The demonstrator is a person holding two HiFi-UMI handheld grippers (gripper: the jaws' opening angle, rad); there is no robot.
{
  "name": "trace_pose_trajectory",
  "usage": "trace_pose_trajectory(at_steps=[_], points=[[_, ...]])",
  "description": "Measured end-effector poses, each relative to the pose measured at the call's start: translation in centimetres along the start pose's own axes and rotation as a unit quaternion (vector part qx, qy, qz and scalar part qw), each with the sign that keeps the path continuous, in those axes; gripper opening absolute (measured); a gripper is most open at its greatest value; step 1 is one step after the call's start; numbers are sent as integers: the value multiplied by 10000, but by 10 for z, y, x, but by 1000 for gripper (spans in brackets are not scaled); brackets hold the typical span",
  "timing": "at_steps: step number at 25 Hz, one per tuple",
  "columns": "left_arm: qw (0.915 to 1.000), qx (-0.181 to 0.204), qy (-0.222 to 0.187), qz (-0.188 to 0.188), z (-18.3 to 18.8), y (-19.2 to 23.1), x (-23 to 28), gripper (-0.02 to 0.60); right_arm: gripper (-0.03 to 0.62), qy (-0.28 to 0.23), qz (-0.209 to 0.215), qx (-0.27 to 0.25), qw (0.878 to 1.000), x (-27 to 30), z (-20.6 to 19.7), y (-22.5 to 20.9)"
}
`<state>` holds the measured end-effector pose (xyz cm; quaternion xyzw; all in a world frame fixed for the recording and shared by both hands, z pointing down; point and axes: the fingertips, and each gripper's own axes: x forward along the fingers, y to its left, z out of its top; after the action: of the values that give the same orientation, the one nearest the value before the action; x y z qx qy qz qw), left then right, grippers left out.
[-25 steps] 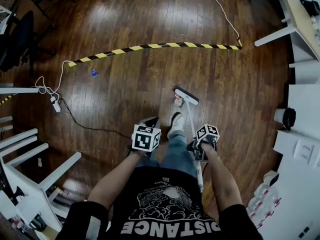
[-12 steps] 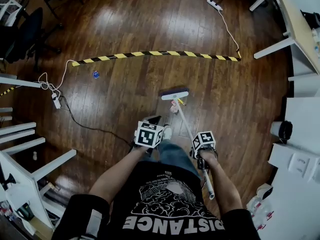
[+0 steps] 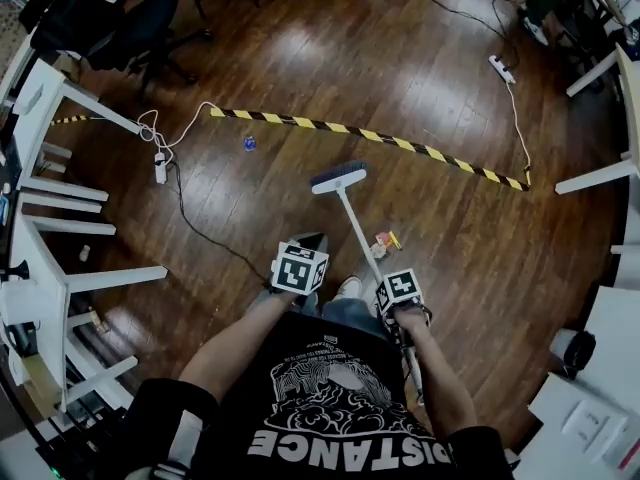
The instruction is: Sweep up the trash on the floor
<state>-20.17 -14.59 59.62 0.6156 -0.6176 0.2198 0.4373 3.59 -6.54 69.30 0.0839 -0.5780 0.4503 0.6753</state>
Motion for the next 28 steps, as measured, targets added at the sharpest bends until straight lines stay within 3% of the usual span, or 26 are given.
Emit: trace_pose_trajectory(at_steps=[5,12,19,28], points=[[9982,-331,-299,397,5,47,-22,5,0,-43,-91,-742,9972,-5,58,30],[9901,-1109,-479,720,-10,126,-40,5,0,296,-458,-1425,9883,-2,118,84],[9859,-1414,-370,820,-11,216,-46,5,0,509,-643,-1621,9834,18,201,143],[9808,-1784,-300,733,10,350,-54,5,0,676,-701,-1760,9796,55,345,244]])
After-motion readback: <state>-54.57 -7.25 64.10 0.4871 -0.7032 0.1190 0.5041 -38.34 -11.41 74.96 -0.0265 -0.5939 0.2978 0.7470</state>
